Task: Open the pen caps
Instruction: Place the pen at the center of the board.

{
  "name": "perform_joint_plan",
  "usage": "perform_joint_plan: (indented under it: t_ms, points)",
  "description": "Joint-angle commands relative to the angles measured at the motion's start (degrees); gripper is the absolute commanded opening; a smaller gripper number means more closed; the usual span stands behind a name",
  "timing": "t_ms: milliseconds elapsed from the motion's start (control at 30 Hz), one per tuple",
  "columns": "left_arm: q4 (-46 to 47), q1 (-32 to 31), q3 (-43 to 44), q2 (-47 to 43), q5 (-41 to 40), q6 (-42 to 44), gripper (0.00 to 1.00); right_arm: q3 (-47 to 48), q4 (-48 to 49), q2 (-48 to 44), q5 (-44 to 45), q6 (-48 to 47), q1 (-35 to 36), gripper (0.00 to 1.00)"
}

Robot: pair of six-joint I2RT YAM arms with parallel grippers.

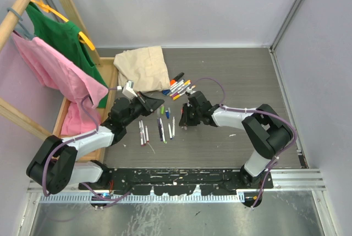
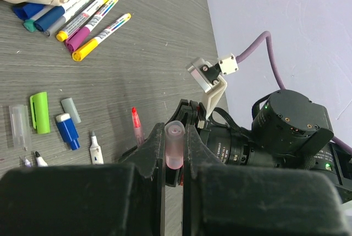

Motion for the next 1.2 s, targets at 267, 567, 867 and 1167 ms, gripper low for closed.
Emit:
perform_joint_plan:
  t_ms: [267, 567, 867, 1167]
  points:
    - [-1.09, -0.22, -0.07, -4.27, -2.08, 1.53, 0.0, -2.28, 0.43, -3.59, -0.43, 2.52, 0.51, 0.28]
    - [-0.3, -0.35, 0.61, -2.65, -0.93, 1.05, 0.0, -1.69, 0.42, -3.54, -1.27, 2.31, 0.48, 0.28]
    - [-0.2, -1.2, 1.87, 0.02, -0.61, 0.68, 0.0, -0.03, -0.19, -7.0, -3.07, 0.09, 0.06, 0.31]
    - [-7.42, -4.19, 7.03, 6.51, -5.44, 0.49, 0.0, 1.57, 0.42, -11.15, -9.01, -5.41, -3.61, 0.39]
